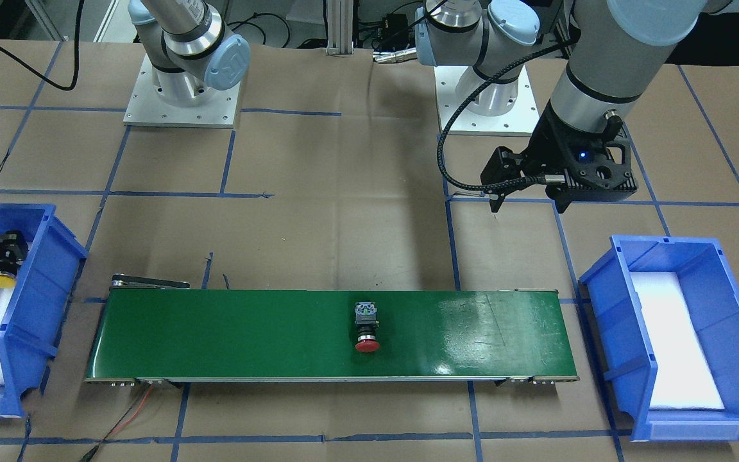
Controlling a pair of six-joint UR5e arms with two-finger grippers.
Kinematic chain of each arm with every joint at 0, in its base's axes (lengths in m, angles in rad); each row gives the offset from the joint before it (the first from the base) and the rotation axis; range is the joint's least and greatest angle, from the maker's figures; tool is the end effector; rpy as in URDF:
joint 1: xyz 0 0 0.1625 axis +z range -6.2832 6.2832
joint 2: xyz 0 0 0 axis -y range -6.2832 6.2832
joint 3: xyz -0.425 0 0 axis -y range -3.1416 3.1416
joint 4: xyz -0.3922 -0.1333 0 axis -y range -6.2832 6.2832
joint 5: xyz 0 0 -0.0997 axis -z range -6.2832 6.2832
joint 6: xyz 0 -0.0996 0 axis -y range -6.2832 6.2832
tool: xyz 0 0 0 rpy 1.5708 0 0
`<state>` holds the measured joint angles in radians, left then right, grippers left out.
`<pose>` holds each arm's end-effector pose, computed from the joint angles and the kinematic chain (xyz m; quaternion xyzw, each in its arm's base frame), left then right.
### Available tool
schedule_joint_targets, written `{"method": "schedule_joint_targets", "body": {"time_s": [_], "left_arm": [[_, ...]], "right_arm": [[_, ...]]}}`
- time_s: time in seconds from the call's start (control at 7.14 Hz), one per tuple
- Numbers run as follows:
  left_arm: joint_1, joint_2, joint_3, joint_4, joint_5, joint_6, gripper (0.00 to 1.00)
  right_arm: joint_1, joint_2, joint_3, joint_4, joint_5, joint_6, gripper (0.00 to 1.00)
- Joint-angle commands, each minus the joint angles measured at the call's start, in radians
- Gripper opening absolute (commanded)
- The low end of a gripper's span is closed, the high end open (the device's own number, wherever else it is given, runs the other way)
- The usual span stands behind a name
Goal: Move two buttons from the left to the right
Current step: 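Lower the yellow button into the bin, open, and raise the right gripper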
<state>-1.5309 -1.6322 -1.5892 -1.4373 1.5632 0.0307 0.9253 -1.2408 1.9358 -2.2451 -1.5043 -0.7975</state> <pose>-0.1131 -0.5269 0.4613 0.0045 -0.9996 0.0270 0.0028 -0.2110 -0.5128 0.2120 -0.0755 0.9965 -0.0142 0.0318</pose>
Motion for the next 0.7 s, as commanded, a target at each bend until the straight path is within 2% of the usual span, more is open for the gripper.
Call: {"method": "schedule_joint_targets", "body": {"time_s": [0.0,0.42,0.56], "left_arm": [[0.0,0.0,0.002,0.0,0.0,0.0,1.0],[0.0,0.0,0.002,0.0,0.0,-0.002,1.0],[0.0,-0.002,0.002,0.0,-0.002,-0.002,1.0]], "right_arm": [[0.0,-0.008,-0.011,0.008,0.006,0.011,0.91],[0.012,-0.061,-0.058,0.037,-0.007,0.053,0.91],[0.015,-0.1,-0.102,0.138,0.001,0.114,0.96]]}}
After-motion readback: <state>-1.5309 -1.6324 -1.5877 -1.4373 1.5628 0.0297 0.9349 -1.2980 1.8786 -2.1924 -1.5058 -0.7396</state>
